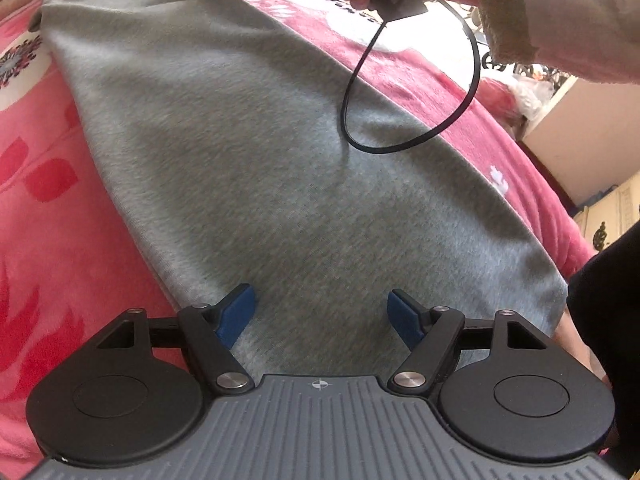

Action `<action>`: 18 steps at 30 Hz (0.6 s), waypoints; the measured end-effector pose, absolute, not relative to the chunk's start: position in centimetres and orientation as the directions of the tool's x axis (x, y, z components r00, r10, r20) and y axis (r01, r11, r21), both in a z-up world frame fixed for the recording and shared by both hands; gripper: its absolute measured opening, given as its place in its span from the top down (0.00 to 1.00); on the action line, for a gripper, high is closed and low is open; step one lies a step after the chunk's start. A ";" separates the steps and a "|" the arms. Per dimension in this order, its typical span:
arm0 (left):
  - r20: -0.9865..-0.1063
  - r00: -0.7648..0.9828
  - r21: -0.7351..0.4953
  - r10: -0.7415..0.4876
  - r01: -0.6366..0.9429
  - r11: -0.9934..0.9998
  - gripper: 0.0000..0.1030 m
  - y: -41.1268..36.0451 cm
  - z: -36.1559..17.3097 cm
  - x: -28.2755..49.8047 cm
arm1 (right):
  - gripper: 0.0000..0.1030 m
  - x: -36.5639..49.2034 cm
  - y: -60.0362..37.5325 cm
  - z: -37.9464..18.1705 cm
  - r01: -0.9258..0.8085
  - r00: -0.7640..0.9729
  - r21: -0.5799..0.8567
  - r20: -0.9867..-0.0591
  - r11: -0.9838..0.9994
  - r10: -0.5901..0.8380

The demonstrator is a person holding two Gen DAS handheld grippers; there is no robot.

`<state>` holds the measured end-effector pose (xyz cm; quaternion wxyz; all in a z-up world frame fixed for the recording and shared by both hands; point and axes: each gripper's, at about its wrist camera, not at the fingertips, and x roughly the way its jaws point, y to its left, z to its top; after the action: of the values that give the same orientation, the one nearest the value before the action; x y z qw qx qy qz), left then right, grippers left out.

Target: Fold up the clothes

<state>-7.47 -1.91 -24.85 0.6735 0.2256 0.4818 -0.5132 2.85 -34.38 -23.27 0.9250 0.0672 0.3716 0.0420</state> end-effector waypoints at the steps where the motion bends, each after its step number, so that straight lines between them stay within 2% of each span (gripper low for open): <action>1: -0.881 0.011 -0.186 -0.473 0.910 0.369 0.28 -1.9 -24.8 -7.6 | 0.97 2.8 -34.6 -23.5 -0.016 0.723 0.152 -0.681 0.988 0.116; 6: -0.884 0.018 -0.175 -0.468 0.914 0.366 0.24 -2.0 -24.9 -7.9 | 0.94 2.9 -35.4 -25.4 0.007 0.710 0.140 -0.698 0.990 0.094; 8: -0.884 0.020 -0.172 -0.466 0.915 0.364 0.23 -2.1 -24.8 -8.1 | 0.88 2.9 -36.0 -24.5 0.030 0.720 0.178 -0.687 0.984 0.102; 10: -0.885 0.021 -0.168 -0.465 0.917 0.361 0.23 -2.1 -24.8 -8.1 | 0.77 3.2 -37.1 -23.7 0.057 0.737 0.242 -0.664 0.969 0.123; 13: -0.887 0.024 -0.163 -0.461 0.917 0.363 0.22 -2.1 -24.8 -8.2 | 0.71 5.2 -38.5 -23.3 0.107 0.742 0.306 -0.658 0.946 0.128; 17: -0.887 0.031 -0.157 -0.460 0.918 0.364 0.22 -2.1 -24.8 -8.3 | 0.70 8.9 -39.5 -23.9 0.139 0.739 0.362 -0.658 0.922 0.147; 18: -0.887 0.032 -0.155 -0.461 0.919 0.363 0.22 -2.1 -24.8 -8.3 | 0.72 9.7 -39.6 -24.3 0.144 0.736 0.368 -0.660 0.918 0.150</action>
<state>-8.32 -2.08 -24.84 0.6764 0.2421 0.4733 -0.5098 9.68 -39.61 -24.26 0.9095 0.2019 0.3634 0.0017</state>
